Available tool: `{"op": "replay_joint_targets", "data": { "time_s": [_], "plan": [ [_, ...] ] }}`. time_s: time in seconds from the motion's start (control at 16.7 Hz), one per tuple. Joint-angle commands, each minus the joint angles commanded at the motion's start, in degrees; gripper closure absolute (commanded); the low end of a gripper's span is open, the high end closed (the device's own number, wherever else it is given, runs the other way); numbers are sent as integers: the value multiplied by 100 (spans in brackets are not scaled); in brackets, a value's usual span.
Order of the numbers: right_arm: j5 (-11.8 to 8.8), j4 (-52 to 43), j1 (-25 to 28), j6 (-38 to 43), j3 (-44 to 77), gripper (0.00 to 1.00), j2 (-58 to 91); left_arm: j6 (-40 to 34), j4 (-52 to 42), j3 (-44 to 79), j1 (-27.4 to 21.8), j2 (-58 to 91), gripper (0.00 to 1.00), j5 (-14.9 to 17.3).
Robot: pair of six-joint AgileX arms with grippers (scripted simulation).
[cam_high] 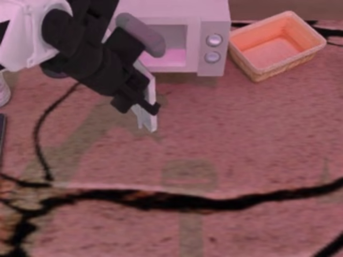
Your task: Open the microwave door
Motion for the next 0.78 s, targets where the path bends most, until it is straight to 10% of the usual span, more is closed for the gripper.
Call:
{"op": "replay_joint_targets", "data": {
  "time_s": [0.78],
  "plan": [
    [0,0,0,0,0,0,0,702,-131,-96,275,-154,100,374]
  ]
}}
